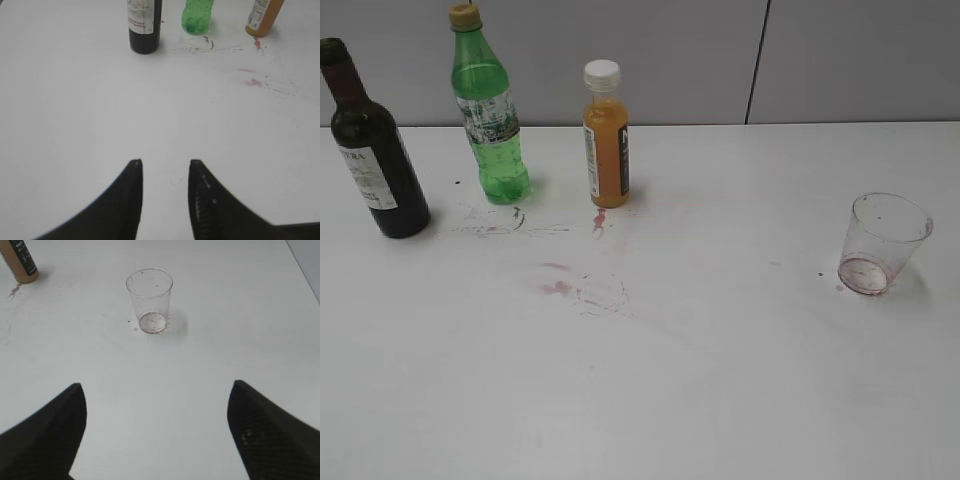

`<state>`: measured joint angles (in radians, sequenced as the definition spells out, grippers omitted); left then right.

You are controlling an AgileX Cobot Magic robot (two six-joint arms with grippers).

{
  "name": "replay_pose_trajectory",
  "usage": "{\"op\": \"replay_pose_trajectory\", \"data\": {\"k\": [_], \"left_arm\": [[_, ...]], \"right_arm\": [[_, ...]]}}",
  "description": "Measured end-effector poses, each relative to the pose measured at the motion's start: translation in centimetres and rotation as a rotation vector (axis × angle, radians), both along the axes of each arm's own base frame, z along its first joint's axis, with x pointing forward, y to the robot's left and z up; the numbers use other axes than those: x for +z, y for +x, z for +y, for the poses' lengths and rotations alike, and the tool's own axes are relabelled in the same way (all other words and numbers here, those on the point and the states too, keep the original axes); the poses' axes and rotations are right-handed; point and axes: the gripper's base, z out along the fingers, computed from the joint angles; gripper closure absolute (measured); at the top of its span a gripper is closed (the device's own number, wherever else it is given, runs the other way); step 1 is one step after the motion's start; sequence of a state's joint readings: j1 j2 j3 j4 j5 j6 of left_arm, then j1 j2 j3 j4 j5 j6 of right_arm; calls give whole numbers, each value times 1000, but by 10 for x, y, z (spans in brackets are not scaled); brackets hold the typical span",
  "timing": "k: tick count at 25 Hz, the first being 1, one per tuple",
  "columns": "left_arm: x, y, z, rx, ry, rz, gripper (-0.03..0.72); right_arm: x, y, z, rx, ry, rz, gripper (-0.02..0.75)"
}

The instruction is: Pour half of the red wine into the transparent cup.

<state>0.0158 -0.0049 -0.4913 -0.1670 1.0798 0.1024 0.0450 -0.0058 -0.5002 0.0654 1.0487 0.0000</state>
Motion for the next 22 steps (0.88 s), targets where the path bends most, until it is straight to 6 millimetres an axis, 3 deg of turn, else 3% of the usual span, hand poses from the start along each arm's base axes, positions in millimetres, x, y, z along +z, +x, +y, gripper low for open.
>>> {"op": "replay_pose_trajectory", "data": {"k": [16, 22], "left_arm": [[0, 0, 0, 0, 0, 0, 456], [0, 0, 0, 0, 0, 0, 456]], "right_arm": [[0, 0, 0, 0, 0, -2, 62], [17, 8, 1, 7, 12, -138, 62]]}}
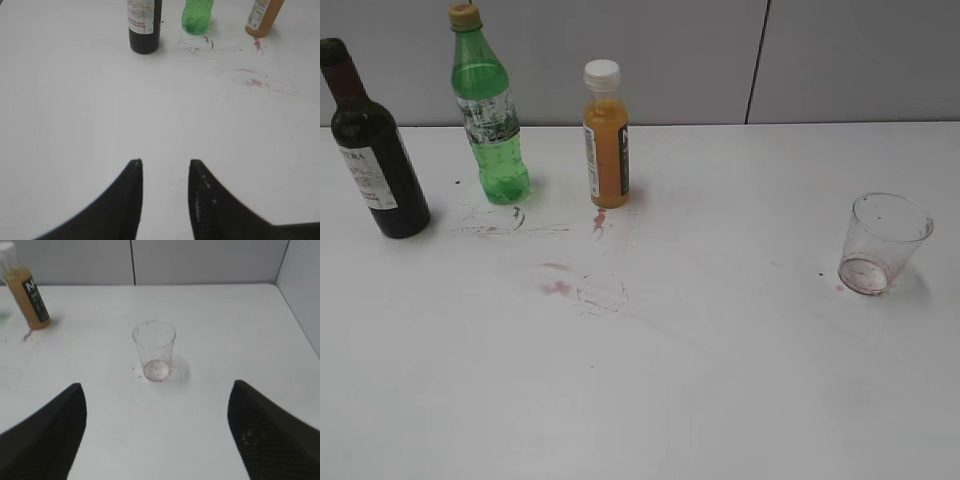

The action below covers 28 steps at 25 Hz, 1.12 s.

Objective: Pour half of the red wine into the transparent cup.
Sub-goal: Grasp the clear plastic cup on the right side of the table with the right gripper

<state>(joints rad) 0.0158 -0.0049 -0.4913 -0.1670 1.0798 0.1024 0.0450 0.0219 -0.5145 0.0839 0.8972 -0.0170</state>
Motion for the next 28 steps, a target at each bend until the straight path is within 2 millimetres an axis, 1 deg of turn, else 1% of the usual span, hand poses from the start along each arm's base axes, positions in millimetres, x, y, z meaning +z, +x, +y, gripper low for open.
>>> {"op": "replay_pose_trajectory", "data": {"k": [3, 6, 7, 8, 9, 11, 14, 16, 19, 22, 25, 28], "left_arm": [[0, 0, 0, 0, 0, 0, 456], [0, 0, 0, 0, 0, 0, 456], [0, 0, 0, 0, 0, 0, 456], [0, 0, 0, 0, 0, 0, 456], [0, 0, 0, 0, 0, 0, 456], [0, 0, 0, 0, 0, 0, 456], [0, 0, 0, 0, 0, 0, 456], [0, 0, 0, 0, 0, 0, 456], [0, 0, 0, 0, 0, 0, 456], [0, 0, 0, 0, 0, 0, 456], [0, 0, 0, 0, 0, 0, 456], [0, 0, 0, 0, 0, 0, 456]], "right_arm": [[5, 12, 1, 4, 17, -20, 62], [6, 29, 3, 15, 28, -7, 63], [6, 29, 3, 15, 28, -7, 63], [7, 35, 4, 26, 25, -17, 63], [10, 46, 7, 49, 14, -57, 65], [13, 59, 8, 56, 27, -96, 69], [9, 79, 8, 39, 65, -100, 75], [0, 92, 8, 21, 74, -68, 78], [-24, 110, 7, -8, 81, 3, 82], [-42, 119, 6, -31, 91, 16, 84], [-52, 126, 9, -25, 95, -9, 85], [-67, 132, 16, 8, 80, 0, 87]]}}
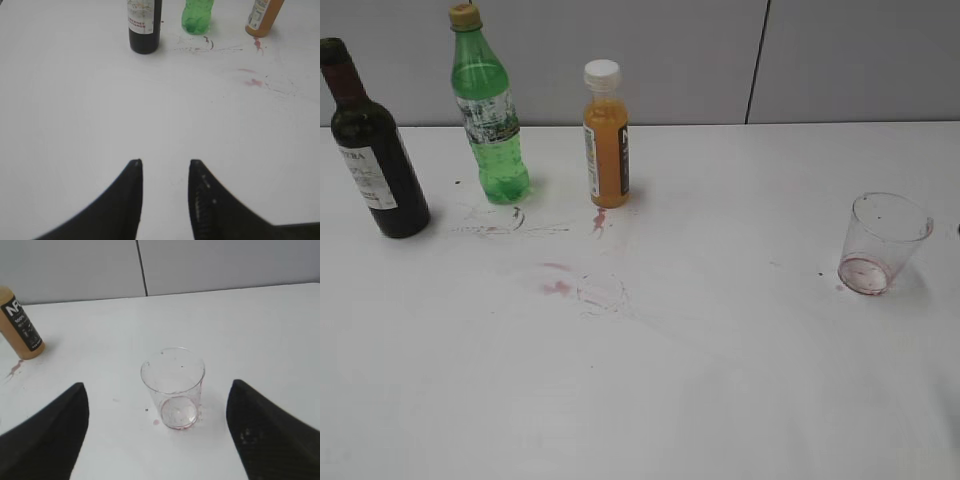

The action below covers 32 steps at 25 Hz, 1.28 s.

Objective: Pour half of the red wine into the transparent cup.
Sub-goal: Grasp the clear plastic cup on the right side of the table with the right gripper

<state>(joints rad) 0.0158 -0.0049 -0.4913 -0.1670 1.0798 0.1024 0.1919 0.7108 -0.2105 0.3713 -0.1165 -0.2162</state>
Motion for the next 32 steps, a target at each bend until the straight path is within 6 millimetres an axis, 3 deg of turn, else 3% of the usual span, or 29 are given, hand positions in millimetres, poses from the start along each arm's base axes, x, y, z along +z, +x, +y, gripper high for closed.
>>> {"op": "replay_pose_trajectory", "data": {"k": [8, 23, 32], "left_arm": [[0, 0, 0, 0, -1, 0, 456], [0, 0, 0, 0, -1, 0, 456], [0, 0, 0, 0, -1, 0, 456]], "right_arm": [[-37, 16, 10, 15, -75, -2, 92], [-68, 42, 25, 74, -60, -19, 92], [-93, 32, 18, 38, -86, -31, 59]]}}
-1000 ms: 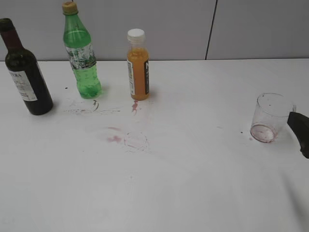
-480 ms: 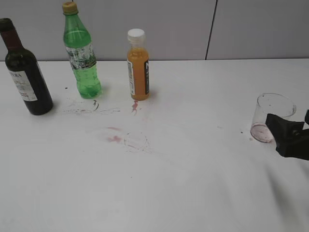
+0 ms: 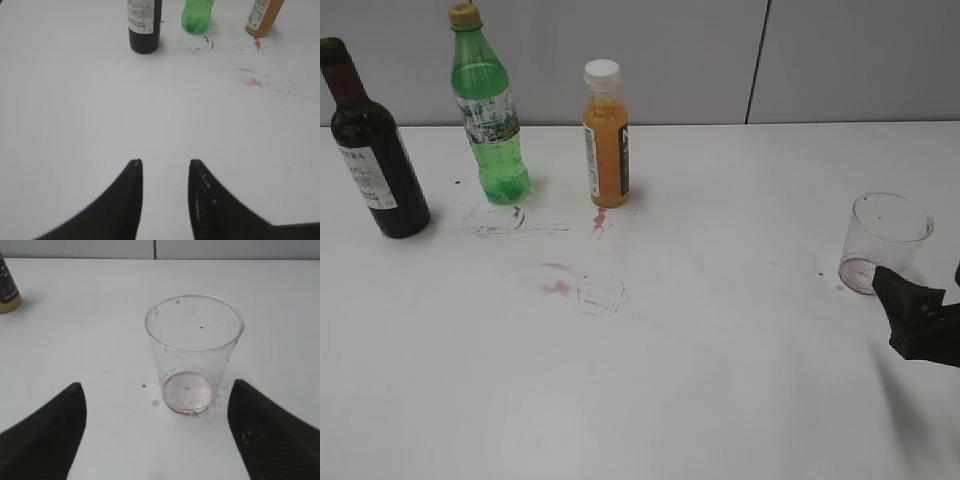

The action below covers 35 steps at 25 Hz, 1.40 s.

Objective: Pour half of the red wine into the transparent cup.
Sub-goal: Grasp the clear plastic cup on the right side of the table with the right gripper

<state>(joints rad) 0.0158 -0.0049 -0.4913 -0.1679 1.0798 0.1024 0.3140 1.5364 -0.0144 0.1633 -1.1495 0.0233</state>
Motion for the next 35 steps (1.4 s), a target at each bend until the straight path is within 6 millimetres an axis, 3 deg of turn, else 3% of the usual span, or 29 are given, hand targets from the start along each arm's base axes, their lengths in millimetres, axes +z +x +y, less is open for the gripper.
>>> {"op": "replay_pose_trajectory", "data": {"k": [5, 15, 35], "left_arm": [[0, 0, 0, 0, 0, 0, 456], [0, 0, 0, 0, 0, 0, 456], [0, 0, 0, 0, 0, 0, 456]], "right_arm": [[-19, 2, -2, -24, -32, 81, 58], [-27, 29, 4, -57, -31, 74, 58], [-77, 73, 10, -152, -65, 172, 57]]}}
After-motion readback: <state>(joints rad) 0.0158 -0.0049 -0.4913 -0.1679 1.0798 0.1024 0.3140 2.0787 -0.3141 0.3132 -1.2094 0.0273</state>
